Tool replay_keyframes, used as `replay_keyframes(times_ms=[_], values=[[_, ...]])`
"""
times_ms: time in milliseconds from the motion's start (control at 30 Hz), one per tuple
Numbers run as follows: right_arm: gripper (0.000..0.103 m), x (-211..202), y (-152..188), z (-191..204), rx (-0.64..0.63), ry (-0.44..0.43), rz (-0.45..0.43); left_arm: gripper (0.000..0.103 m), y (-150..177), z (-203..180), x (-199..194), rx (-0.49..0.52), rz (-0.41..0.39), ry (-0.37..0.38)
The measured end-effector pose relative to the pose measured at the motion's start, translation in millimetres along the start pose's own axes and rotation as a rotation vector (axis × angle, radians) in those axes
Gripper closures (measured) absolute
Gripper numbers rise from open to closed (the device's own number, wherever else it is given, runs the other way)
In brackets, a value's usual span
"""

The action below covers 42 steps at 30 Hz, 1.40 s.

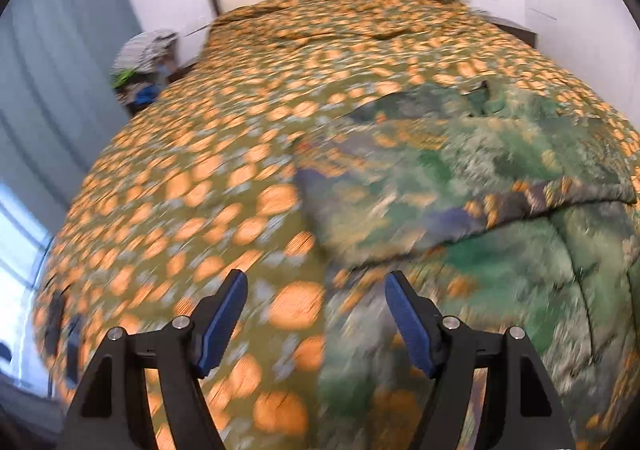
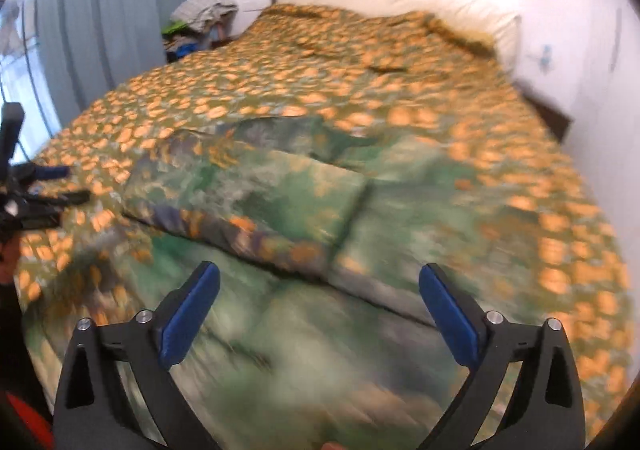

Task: Fold large clothes
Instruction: 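Move both tools to the jacket hem and grasp it, then lift the hem with both tools and fold it over toward the collar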

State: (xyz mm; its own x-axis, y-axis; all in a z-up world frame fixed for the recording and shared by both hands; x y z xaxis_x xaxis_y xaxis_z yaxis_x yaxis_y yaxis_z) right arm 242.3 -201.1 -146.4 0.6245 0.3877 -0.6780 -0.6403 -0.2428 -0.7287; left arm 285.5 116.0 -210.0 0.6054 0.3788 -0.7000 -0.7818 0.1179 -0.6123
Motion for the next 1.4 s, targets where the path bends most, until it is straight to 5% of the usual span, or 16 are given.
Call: replay_keyframes(times_ms=[100,233,333,400,467,733,833,900,967,1000,1067,1100,1400], values=[[0.002,-47.3,24.0,-20.8,0.004,0.095,-0.023,0.029,28.2,16.5,-19.5,-0.063,0.03,0.033],[0.0,-101.9,62.8,-46.7,0.066,0.129,-0.02,0.0,61.9,30.8,-32.6,-0.096,0.049,0.056],[0.0,-130.6,98.7,-63.3,0.155,0.096,0.01,0.0,80.0,39.3,-41.5,-0.06,0.039,0.003],[0.0,-140.7,122.0,-74.1,0.203,0.09,0.051,0.0,93.4,39.0,-42.7,-0.045,0.097,0.04],[0.0,-143.1,143.1,-82.2,0.259,0.075,0.101,0.0,106.7,34.8,-40.0,-0.055,0.18,0.142],[0.004,-110.0,215.5,-113.8,0.557,-0.115,0.293,0.0,151.3,0.1,-20.0,-0.018,0.294,0.291],[0.019,-89.8,233.6,-113.6,0.608,-0.174,0.347,0.0,168.5,-18.4,-6.9,0.007,0.372,0.364],[0.019,-71.1,242.5,-107.3,0.615,-0.229,0.398,0.0,167.8,-23.0,-5.2,-0.012,0.39,0.411],[0.029,-61.6,245.5,-101.8,0.612,-0.238,0.414,0.019,166.5,-25.3,-8.8,-0.014,0.396,0.451],[0.039,-61.3,243.2,-95.7,0.614,-0.274,0.414,0.041,168.2,-25.3,-10.9,-0.002,0.41,0.45],[0.082,-68.6,236.1,-88.1,0.602,-0.301,0.413,0.071,169.5,-23.1,-17.3,0.014,0.414,0.442],[0.087,-76.7,228.9,-84.9,0.58,-0.294,0.399,0.083,168.5,-21.3,-20.4,0.012,0.417,0.444],[0.091,-149.6,190.5,-48.7,0.574,-0.341,0.291,0.088,161.3,14.6,-68.8,0.024,0.407,0.448]])
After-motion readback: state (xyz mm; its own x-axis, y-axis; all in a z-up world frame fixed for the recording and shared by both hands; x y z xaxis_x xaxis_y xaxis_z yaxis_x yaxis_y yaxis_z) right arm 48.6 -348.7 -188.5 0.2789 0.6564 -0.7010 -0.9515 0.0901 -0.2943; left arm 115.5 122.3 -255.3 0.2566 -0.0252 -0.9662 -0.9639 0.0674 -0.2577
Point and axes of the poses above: each gripper's, at about its wrist camera, not at the fingertips, and x roughly the way its jaws point, z to its left, y to its underside, the point moved 8 cm from there along x, roughly the way its jaws point, and after that the axes turned 12 degrees about -y, right-handed, at the moved point
